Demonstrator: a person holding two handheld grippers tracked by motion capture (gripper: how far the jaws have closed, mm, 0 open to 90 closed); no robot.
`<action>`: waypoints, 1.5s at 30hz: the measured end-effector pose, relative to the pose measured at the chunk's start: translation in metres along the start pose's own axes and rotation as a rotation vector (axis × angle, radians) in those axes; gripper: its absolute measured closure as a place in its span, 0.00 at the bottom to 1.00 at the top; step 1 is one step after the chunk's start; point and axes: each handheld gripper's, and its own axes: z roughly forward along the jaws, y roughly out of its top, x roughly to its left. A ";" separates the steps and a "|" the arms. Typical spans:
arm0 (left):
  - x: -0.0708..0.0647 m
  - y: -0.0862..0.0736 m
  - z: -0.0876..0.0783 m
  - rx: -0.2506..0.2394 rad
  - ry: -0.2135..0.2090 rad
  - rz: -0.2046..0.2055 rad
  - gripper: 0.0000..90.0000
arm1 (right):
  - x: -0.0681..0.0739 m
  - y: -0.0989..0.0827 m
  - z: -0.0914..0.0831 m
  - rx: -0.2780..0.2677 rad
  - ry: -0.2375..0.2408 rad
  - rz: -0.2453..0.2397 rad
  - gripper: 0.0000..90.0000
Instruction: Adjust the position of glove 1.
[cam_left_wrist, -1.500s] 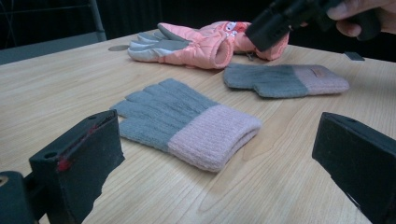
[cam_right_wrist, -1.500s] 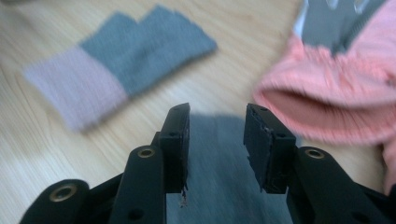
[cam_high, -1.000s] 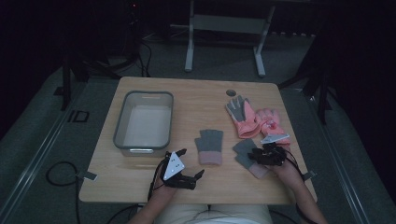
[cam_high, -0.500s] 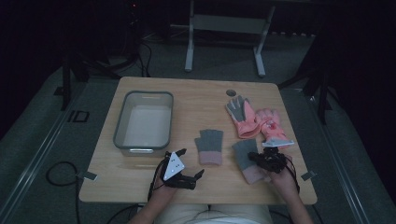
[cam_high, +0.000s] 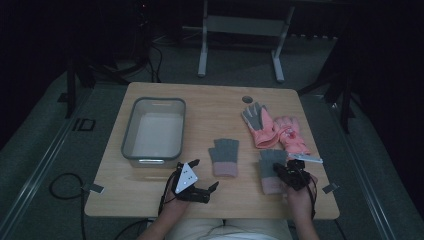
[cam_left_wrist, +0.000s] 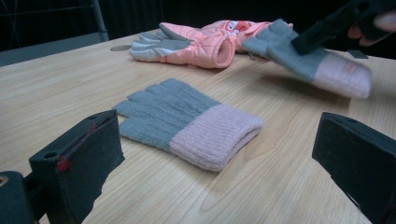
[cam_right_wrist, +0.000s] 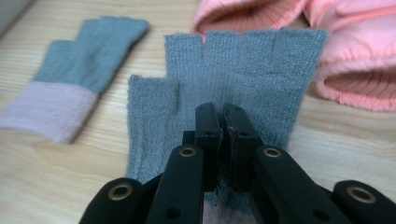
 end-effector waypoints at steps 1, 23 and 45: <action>0.000 0.000 0.000 0.000 0.000 0.000 0.01 | 0.000 -0.001 0.003 0.006 -0.002 0.005 0.95; 0.000 0.000 0.000 -0.001 -0.007 0.002 0.01 | -0.008 -0.003 0.028 0.027 -0.003 -0.044 0.79; -0.001 0.000 0.000 0.001 -0.002 0.003 0.01 | -0.023 0.004 0.023 0.120 0.161 -0.312 0.66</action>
